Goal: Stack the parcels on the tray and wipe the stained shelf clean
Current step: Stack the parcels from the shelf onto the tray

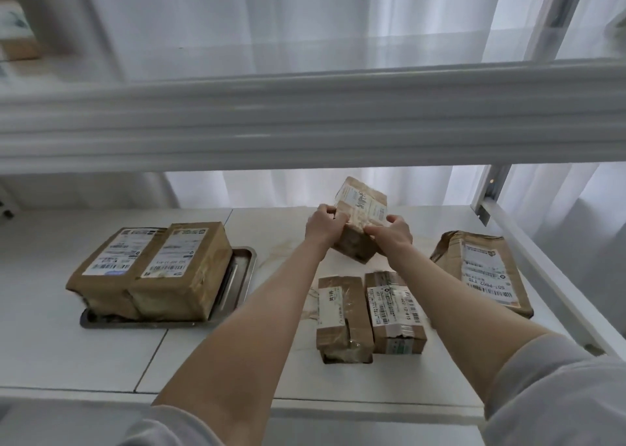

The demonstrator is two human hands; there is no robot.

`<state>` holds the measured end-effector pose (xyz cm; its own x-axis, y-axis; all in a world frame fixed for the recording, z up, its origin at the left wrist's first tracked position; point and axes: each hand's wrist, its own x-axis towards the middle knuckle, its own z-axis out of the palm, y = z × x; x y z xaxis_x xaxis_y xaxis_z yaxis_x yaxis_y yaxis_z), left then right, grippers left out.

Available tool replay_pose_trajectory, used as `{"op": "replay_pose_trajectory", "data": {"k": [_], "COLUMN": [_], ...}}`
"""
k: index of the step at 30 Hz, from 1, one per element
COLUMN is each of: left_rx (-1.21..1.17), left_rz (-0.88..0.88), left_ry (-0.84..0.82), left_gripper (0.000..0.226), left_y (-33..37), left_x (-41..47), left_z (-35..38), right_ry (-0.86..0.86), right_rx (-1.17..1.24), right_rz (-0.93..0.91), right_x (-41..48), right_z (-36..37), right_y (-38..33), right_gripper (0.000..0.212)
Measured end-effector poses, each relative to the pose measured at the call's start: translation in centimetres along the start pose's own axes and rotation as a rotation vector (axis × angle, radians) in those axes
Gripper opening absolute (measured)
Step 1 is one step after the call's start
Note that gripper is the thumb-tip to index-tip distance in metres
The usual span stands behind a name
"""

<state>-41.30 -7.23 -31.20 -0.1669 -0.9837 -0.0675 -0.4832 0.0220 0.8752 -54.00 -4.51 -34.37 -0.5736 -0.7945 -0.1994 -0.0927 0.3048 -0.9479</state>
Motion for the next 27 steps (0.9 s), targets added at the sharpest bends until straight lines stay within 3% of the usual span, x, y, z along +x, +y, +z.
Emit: {"op": "replay_pose_trajectory", "data": {"k": [3,7,11,14,18,27], "left_rx": [-0.068,-0.029,0.015,0.088,0.156,0.054], "left_rz": [-0.015,-0.048,-0.112,-0.144,-0.141,-0.109], "left_ry": [0.084,0.125,0.174,0.123,0.034,-0.077], "left_gripper": [0.035,0.034,0.065,0.088,0.076,0.058], "left_y": [-1.0,-2.8,-4.1,-4.8,-5.3,-7.1], "left_x": [0.0,-0.4,-1.5,-2.3,-3.4,-3.3], "left_z": [-2.9,-6.7,-9.9,-12.0,-14.0,-17.1], "right_ry": [-0.108,-0.248,-0.345,-0.366,-0.394,-0.332], "right_rx": [0.186,0.285,0.255,0.196,0.148,0.102], "right_rz": [0.022,0.066,0.086,0.084,0.100,0.054], "right_x": [-0.9,-3.3,-5.3,-6.4,-8.3,-10.1], "right_z": [1.9,4.2,6.0,7.3,8.8,10.4], "right_y": [-0.8,-1.8,-2.3,-2.5,-3.0,-3.9], "right_gripper": [0.079,0.081,0.082,0.079,0.059,0.039]}}
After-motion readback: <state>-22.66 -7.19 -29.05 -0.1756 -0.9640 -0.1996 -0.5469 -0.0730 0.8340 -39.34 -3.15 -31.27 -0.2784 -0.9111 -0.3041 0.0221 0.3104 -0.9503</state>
